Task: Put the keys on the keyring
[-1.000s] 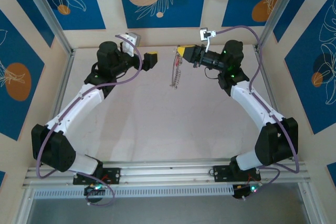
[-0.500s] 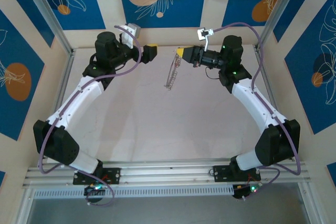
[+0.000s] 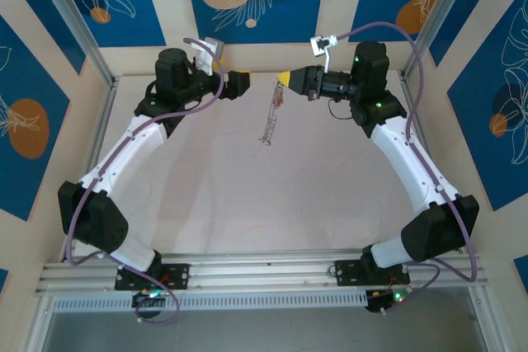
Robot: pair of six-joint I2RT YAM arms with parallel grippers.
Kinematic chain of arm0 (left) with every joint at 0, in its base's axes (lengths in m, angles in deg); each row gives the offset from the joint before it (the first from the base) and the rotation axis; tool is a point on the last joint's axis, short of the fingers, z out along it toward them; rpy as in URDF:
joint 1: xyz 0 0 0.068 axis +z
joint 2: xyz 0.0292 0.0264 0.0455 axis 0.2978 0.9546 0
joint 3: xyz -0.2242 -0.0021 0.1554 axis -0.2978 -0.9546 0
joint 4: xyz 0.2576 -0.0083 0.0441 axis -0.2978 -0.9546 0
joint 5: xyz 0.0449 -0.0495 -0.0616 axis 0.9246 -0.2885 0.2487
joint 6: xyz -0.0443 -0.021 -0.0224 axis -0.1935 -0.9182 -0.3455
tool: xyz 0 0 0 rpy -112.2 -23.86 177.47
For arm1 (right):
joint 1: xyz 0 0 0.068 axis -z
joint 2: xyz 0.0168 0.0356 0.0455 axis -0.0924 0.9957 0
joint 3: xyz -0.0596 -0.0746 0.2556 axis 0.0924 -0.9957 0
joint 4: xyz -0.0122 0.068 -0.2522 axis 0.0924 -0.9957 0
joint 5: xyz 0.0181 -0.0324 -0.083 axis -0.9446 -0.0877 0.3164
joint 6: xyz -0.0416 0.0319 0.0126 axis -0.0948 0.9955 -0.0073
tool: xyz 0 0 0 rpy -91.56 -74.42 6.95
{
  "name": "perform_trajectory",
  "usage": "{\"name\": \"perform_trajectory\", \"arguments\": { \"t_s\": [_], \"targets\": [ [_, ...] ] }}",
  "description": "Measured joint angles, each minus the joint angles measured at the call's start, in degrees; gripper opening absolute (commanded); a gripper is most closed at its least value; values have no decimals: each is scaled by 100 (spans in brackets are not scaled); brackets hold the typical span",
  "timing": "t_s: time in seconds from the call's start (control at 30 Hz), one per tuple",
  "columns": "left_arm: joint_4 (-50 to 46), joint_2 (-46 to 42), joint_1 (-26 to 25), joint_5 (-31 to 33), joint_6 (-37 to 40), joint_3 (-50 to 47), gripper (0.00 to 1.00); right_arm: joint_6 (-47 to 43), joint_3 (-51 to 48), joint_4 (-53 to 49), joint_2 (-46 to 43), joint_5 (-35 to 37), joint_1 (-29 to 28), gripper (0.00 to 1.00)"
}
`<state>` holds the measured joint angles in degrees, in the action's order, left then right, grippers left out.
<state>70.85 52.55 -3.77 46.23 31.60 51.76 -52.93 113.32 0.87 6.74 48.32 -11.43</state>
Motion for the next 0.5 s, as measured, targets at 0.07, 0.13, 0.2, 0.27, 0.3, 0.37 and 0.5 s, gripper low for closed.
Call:
{"name": "perform_trajectory", "arguments": {
  "t_s": [0.07,0.13,0.2,0.27,0.3,0.37,0.5],
  "targets": [
    [24,0,0,44,-90,-13,100,-24,24,-85,13,-31,11,0],
    [70,0,0,114,-168,-42,100,-39,42,-162,42,-61,26,0],
    [79,0,0,190,-243,-68,100,-46,59,-216,79,-83,37,0],
    [59,0,0,201,-267,-74,99,-52,83,-258,120,-107,48,0],
    [57,0,0,199,-280,-74,98,-63,111,-302,144,-118,55,0],
    [55,0,0,190,-278,-74,96,-87,173,-350,197,-133,61,0],
    [28,0,0,20,-273,-68,93,-127,267,-387,247,-197,107,0]
  ]
}}
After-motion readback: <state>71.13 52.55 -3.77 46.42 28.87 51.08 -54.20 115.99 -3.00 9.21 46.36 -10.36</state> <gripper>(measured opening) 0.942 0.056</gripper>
